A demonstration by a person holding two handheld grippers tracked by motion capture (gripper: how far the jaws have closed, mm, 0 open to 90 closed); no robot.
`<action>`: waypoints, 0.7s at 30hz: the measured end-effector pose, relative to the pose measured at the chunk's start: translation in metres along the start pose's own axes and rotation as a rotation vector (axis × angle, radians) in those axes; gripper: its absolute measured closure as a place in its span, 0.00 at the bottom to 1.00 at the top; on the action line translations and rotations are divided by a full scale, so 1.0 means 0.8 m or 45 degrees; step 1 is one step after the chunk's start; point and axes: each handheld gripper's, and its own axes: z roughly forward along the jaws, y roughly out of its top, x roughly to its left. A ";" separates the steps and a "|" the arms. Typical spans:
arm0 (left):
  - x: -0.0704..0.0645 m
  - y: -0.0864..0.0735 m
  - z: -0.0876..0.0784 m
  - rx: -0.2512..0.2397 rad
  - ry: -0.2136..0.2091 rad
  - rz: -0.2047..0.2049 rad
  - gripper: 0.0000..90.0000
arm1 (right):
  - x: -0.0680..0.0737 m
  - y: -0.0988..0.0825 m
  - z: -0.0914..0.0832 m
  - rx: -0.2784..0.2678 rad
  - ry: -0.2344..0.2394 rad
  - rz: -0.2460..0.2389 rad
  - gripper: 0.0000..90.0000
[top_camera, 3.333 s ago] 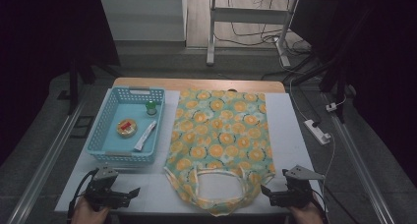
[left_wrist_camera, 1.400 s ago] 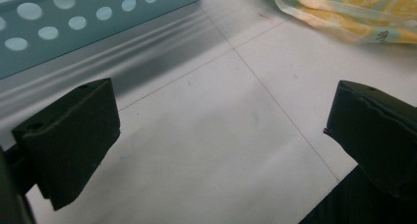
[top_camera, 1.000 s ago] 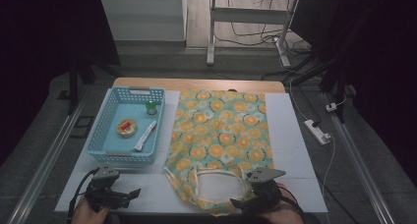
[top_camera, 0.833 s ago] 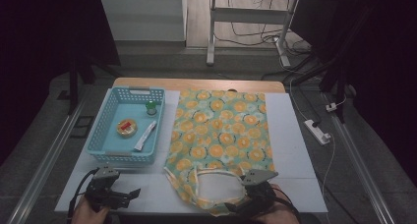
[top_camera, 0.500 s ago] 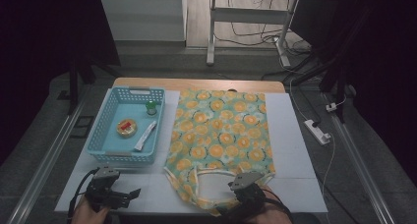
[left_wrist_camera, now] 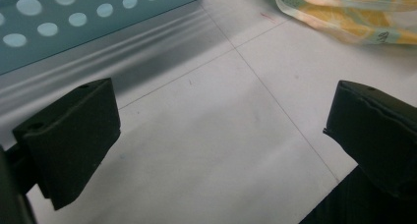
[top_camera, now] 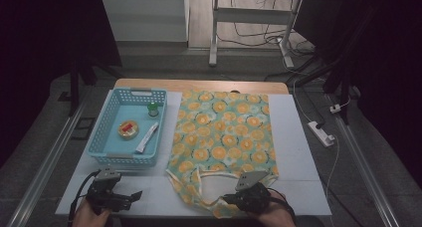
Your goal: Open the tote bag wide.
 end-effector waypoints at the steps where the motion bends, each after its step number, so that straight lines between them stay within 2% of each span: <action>1: 0.000 0.000 0.000 -0.001 -0.001 0.000 0.00 | -0.002 0.004 -0.003 -0.004 -0.010 0.001 1.00; 8: 0.000 0.000 0.000 -0.007 -0.004 0.000 0.00 | -0.014 0.018 -0.013 -0.046 -0.019 0.006 1.00; 15: 0.001 0.001 0.000 -0.003 -0.005 0.002 0.00 | -0.037 0.041 -0.023 -0.094 -0.002 0.015 1.00; 21: 0.001 0.001 0.001 -0.002 -0.004 0.003 0.00 | -0.050 0.056 -0.025 -0.115 -0.019 0.013 1.00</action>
